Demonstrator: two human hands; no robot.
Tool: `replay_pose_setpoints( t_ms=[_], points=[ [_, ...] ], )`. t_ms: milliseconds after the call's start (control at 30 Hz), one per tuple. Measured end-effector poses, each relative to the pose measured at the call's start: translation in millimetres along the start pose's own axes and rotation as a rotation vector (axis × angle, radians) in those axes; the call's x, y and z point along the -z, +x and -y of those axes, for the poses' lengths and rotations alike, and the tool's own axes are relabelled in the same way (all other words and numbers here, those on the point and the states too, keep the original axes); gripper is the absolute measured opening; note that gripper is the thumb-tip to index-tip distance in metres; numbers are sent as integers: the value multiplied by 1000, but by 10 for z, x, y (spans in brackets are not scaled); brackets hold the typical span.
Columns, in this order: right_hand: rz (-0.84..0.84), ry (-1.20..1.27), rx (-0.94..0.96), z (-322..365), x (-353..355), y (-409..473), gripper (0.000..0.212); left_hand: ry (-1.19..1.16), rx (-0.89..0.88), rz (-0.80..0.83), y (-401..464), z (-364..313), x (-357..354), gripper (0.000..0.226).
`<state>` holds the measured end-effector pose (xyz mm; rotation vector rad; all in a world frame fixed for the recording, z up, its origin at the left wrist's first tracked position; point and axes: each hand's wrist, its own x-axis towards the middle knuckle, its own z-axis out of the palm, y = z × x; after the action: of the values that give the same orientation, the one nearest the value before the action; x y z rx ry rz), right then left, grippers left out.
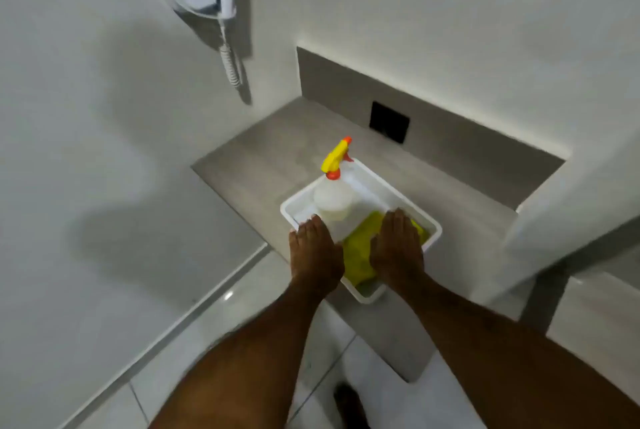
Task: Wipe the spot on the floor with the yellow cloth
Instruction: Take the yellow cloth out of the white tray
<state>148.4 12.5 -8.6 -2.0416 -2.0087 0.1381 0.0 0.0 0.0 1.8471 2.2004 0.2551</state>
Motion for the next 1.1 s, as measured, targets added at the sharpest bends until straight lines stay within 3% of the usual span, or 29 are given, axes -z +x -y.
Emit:
replay_pose_setpoints(
  t_ms=[133, 333, 400, 500, 567, 667, 733, 833, 933, 1100],
  points=[
    [221, 46, -177, -291, -154, 283, 46, 249, -18, 207, 108, -153, -286, 66],
    [365, 59, -364, -128, -344, 576, 76, 315, 144, 427, 321, -417, -302, 43],
    [487, 46, -333, -211, -349, 698, 88, 334, 137, 462, 406, -421, -256, 26],
    [601, 107, -139, -339, -314, 763, 64, 309, 85, 509, 466, -388, -181, 7],
    [583, 202, -153, -334, -264, 752, 56, 225, 63, 489, 468, -347, -103, 11],
    [500, 393, -358, -74, -109, 702, 50, 145, -22, 299, 454, -143, 98, 10],
    [378, 487, -406, 178, 12, 668, 53, 191, -89, 186, 413, 60, 286, 21],
    [222, 595, -297, 721, 160, 507, 57, 267, -103, 72, 288, 547, 593, 31],
    [158, 670, -114, 1345, 192, 250, 42, 207, -23, 20, 33, 1193, 879, 42],
    [295, 682, 177, 2098, -17, -274, 31, -24, 267, 129, -605, 2205, 980, 32]
  ],
)
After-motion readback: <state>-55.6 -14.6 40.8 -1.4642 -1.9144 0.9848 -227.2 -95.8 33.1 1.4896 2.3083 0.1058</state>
